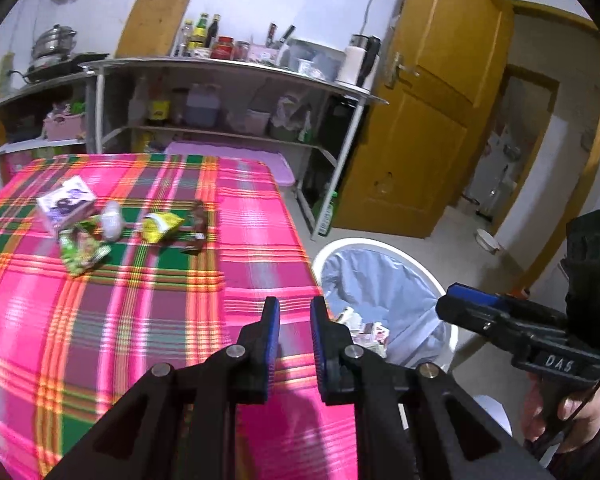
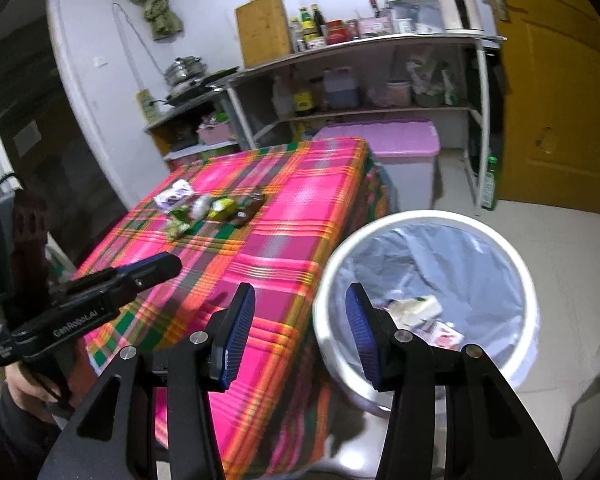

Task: Collect trash
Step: 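Move both grippers back toward the green snack bag and yellow wrapper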

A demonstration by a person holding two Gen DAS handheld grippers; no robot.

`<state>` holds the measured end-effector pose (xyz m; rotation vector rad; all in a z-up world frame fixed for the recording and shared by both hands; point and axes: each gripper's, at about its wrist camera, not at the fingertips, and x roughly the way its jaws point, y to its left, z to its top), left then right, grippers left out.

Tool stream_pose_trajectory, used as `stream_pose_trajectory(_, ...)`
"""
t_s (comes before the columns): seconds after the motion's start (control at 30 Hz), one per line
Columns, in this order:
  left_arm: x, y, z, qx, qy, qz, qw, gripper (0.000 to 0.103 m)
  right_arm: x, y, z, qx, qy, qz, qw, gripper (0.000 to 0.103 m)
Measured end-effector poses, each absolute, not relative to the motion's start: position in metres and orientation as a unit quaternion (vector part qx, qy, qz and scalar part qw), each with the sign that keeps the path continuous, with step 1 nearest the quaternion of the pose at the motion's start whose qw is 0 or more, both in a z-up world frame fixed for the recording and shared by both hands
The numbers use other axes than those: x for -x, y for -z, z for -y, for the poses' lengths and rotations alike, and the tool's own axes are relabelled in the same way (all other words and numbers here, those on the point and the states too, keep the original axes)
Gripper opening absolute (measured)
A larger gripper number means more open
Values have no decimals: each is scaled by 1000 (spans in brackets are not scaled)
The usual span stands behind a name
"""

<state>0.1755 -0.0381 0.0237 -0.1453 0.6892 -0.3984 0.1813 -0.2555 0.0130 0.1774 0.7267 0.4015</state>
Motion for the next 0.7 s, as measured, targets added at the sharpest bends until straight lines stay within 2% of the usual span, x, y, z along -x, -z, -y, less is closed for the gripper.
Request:
stream_pose_trajectory(0.4,-171,-29,-33,85,113,-329,934,15,-201,-23,202,-34,-244,-353,903,48)
stream_pose_trajectory(0.43,-172,-29,-38,87,108,-329,934,17,-203,-24,198,-30,-249,-353,901,48)
stream_pose_trajectory(0.5,-176,-29,-51,93,96,-328,935,29,-207,-26,190,-24,-256,-351,901,48)
stream_pose_trajectory(0.57,-181,-29,-64,101,86,-328,935,37,-212,-28,182,-14,-260,-347,901,48)
stream_pose_trajectory(0.7,-195,-26,-81,104,65,-329,936,38,-225,-31,167,-3,-274,-346,897,48)
